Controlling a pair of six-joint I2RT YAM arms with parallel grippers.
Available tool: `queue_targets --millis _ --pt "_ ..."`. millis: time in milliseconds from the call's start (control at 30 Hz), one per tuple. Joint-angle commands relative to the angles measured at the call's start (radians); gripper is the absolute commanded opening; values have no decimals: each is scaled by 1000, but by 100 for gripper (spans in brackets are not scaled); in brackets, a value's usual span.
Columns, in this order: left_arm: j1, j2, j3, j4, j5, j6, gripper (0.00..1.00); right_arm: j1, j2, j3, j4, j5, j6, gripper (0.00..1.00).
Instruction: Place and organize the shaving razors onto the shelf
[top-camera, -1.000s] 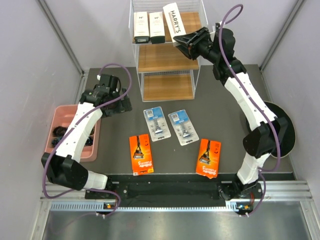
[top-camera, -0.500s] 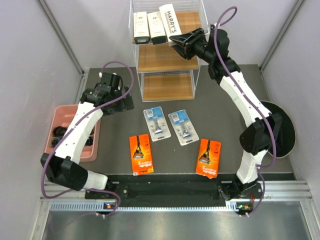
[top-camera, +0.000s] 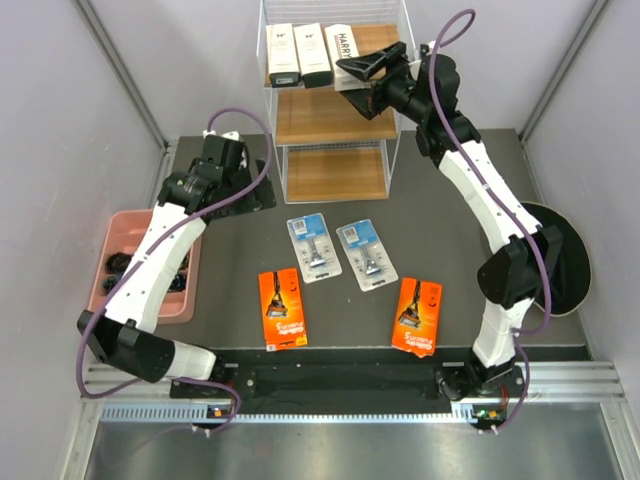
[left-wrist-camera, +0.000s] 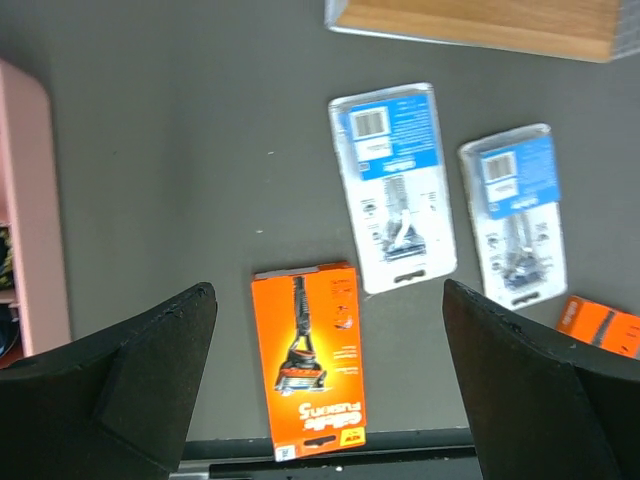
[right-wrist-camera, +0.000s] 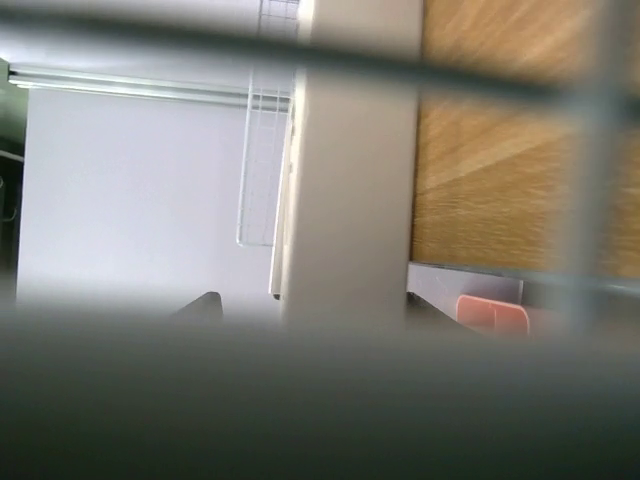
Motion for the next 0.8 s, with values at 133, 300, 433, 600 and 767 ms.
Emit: queue_targets --millis 133,300,433,600,767 --pt "-66 4 135 192 198 34 95 21 4 84 19 -74 -44 84" --pt "-124 89 296 305 318 69 76 16 -22 63 14 -92 -68 91" --pt "-165 109 304 477 370 66 53 9 -60 21 23 -112 -87 94" --pt "-173 181 364 621 433 49 34 -4 -105 -20 10 -129 -116 96" --pt "-173 288 470 704 491 -20 34 -5 -150 -29 -22 -129 -143 97"
